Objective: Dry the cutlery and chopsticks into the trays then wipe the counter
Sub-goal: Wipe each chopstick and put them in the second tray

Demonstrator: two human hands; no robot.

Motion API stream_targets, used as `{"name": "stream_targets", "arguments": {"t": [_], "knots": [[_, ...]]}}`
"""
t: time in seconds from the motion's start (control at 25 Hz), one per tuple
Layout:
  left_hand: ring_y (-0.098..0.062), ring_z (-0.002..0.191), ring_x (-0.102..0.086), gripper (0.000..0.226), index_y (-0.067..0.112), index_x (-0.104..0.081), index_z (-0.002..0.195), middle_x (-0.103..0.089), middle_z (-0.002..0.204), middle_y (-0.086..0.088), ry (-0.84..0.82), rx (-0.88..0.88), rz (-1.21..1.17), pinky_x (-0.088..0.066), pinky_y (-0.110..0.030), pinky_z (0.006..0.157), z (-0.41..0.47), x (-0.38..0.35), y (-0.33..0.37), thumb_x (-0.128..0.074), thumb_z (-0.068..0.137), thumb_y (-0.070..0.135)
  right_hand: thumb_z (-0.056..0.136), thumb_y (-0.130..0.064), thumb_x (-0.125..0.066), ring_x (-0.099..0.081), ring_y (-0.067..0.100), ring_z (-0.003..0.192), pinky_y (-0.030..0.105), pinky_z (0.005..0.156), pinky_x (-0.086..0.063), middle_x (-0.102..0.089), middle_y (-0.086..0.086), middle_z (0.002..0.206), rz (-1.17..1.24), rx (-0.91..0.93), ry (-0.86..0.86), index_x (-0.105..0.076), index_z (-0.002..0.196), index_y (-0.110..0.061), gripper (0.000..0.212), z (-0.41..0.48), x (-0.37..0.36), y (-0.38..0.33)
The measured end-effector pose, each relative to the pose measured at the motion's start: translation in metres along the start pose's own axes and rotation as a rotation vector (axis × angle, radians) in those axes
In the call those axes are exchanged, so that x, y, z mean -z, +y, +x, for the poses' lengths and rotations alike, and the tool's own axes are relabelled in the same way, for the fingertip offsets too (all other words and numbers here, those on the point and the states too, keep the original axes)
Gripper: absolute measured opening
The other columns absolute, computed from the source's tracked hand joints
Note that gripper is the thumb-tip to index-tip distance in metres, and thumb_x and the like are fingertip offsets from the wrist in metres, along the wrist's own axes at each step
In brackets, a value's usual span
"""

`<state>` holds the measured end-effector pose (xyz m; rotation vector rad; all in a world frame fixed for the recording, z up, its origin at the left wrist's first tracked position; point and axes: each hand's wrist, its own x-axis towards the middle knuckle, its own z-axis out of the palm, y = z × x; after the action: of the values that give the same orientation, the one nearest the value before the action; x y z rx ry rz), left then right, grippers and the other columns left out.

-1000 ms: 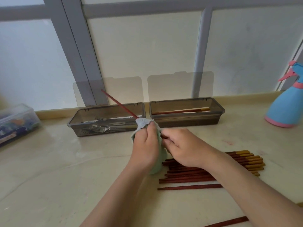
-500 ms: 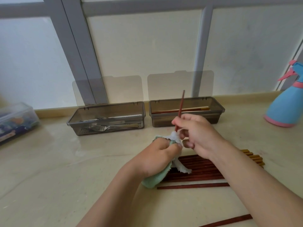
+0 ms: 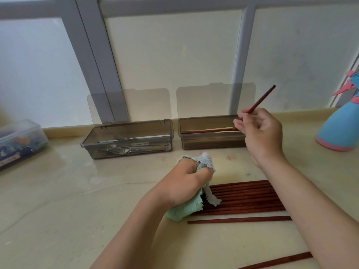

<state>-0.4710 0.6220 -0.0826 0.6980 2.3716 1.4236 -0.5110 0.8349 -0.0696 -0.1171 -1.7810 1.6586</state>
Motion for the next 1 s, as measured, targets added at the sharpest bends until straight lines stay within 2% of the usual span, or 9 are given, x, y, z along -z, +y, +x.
{"name": "stream_targets", "arguments": {"t": [0.16,0.24,0.36,0.52,0.68,0.8,0.88,0.96,1.0], "knots": [[-0.019,0.058,-0.032,0.042,0.013,-0.039,0.058,-0.033,0.059,-0.006,0.006,0.005,-0.003,-0.030,-0.034,0.060,0.000,0.000,0.002,-0.053,0.096,0.025,0.102,-0.016,-0.056,-0.066,0.021,0.092,0.024,0.078,-0.049,-0.070,0.005,0.099,-0.561,0.238,-0.090,-0.073,0.117,-0.017,0.023,0.004,0.004,0.014],[-0.019,0.057,-0.031,0.042,0.015,-0.039,0.059,-0.033,0.059,-0.006,0.010,0.012,0.000,-0.029,-0.034,0.059,0.000,0.001,0.001,-0.053,0.097,0.025,0.103,-0.018,-0.052,-0.060,0.031,0.102,0.032,0.079,-0.048,-0.066,0.013,0.105,-0.825,0.281,-0.175,-0.072,0.120,-0.011,0.026,0.004,0.002,0.019],[-0.020,0.058,-0.032,0.040,0.014,-0.039,0.061,-0.033,0.061,-0.006,0.004,0.013,-0.007,-0.029,-0.035,0.060,0.000,0.001,0.000,-0.053,0.096,0.028,0.106,-0.026,-0.042,-0.053,0.034,0.112,0.044,0.081,-0.051,-0.057,0.013,0.121,-1.099,0.179,-0.288,-0.065,0.124,-0.013,0.031,-0.001,-0.001,0.015],[-0.020,0.057,-0.030,0.041,0.014,-0.038,0.060,-0.031,0.060,-0.006,0.005,0.018,-0.009,-0.028,-0.035,0.059,-0.001,0.002,0.000,-0.053,0.097,0.025,0.107,-0.036,-0.032,-0.044,0.033,0.131,0.047,0.092,-0.048,-0.038,0.008,0.152,-1.248,-0.006,-0.441,-0.030,0.155,-0.023,0.050,-0.004,-0.007,0.009],[-0.018,0.056,-0.029,0.046,0.020,-0.032,0.057,-0.030,0.057,-0.001,0.007,0.028,0.011,-0.027,-0.034,0.058,-0.001,0.001,0.003,-0.053,0.098,0.025,0.107,-0.039,-0.032,-0.039,0.035,0.138,0.049,0.099,-0.045,-0.020,0.011,0.161,-1.274,-0.056,-0.514,-0.014,0.159,-0.023,0.058,-0.009,-0.010,0.007],[-0.017,0.052,-0.029,0.049,0.023,-0.031,0.054,-0.030,0.054,0.002,0.012,0.027,0.024,-0.026,-0.030,0.055,-0.002,0.002,0.004,-0.053,0.098,0.025,0.104,-0.029,-0.040,-0.050,0.031,0.124,0.044,0.086,-0.048,-0.035,0.009,0.150,-1.269,0.018,-0.461,-0.034,0.149,-0.019,0.046,-0.012,-0.007,-0.001],[-0.015,0.050,-0.030,0.047,0.020,-0.034,0.055,-0.032,0.053,0.002,0.064,0.015,0.019,-0.027,-0.028,0.052,0.000,0.003,0.002,-0.051,0.098,0.024,0.099,-0.022,-0.047,-0.058,0.025,0.100,0.039,0.077,-0.049,-0.054,0.003,0.122,-1.210,0.135,-0.396,-0.057,0.117,-0.018,0.021,-0.008,0.001,-0.008],[-0.018,0.052,-0.038,0.045,0.007,-0.042,0.058,-0.044,0.055,-0.007,0.175,-0.007,-0.015,-0.035,-0.032,0.053,0.002,0.005,-0.002,-0.048,0.099,0.025,0.094,-0.019,-0.054,-0.062,0.017,0.086,0.035,0.073,-0.052,-0.064,-0.005,0.097,-1.104,0.148,-0.550,-0.063,0.089,-0.023,0.011,-0.005,0.011,-0.016],[-0.019,0.054,-0.043,0.046,-0.001,-0.048,0.062,-0.055,0.058,-0.013,0.230,-0.016,-0.031,-0.041,-0.037,0.054,0.004,0.006,-0.003,-0.046,0.099,0.027,0.093,-0.021,-0.059,-0.063,0.011,0.083,0.032,0.073,-0.052,-0.067,-0.008,0.092,-1.058,0.113,-0.686,-0.065,0.085,-0.027,0.012,-0.007,0.015,-0.021]]}}
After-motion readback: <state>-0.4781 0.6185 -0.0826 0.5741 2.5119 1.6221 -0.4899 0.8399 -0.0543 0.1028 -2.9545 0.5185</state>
